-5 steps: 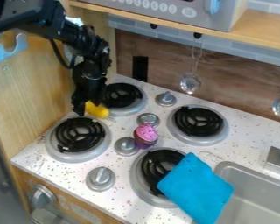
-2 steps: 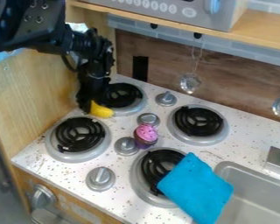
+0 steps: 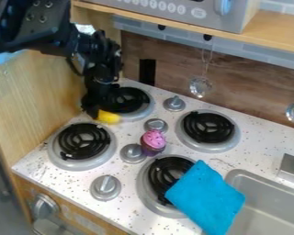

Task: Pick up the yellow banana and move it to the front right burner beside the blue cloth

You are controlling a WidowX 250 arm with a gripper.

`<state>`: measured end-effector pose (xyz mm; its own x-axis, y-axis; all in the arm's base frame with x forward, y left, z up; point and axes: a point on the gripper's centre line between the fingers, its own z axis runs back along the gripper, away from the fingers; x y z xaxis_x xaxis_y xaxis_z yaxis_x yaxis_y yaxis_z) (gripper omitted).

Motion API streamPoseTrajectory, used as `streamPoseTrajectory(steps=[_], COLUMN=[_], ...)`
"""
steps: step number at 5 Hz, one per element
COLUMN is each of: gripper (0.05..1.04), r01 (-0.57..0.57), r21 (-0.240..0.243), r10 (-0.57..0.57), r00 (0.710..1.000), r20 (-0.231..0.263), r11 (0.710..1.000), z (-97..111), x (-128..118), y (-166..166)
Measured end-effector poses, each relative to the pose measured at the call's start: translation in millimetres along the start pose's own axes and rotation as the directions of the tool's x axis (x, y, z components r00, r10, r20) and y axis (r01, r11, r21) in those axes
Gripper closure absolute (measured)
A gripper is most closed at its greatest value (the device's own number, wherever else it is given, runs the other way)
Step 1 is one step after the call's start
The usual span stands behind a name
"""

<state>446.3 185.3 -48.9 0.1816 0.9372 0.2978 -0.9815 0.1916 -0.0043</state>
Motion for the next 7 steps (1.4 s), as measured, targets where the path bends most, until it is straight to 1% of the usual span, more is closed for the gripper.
streamPoseTrajectory(steps=[1,3,4,5,6,7], gripper=[0.602,0.602,0.602,0.602,0.602,0.602], r01=[0.054,0.105,0.176,0.218,0.243,0.301], r21=[-0.015,-0.122,-0.147,-0.147,-0.147,-0.171], r10=[-0.055,-0.114,-0.19,-0.232,-0.258,-0.318], r00=[0.998,0.991,0.977,0.968,0.962,0.945], r20=[-0.023,-0.075,-0.091,-0.091,-0.091,-0.081], r11=[0.998,0.987,0.973,0.965,0.959,0.938], z=[9.2,56.5,79.6,100.8,115.0,140.4], x=[-10.9,-25.6,-49.9,-64.8,-76.3,-102.0], y=[3.9,7.8,8.4,16.2,28.3,32.8])
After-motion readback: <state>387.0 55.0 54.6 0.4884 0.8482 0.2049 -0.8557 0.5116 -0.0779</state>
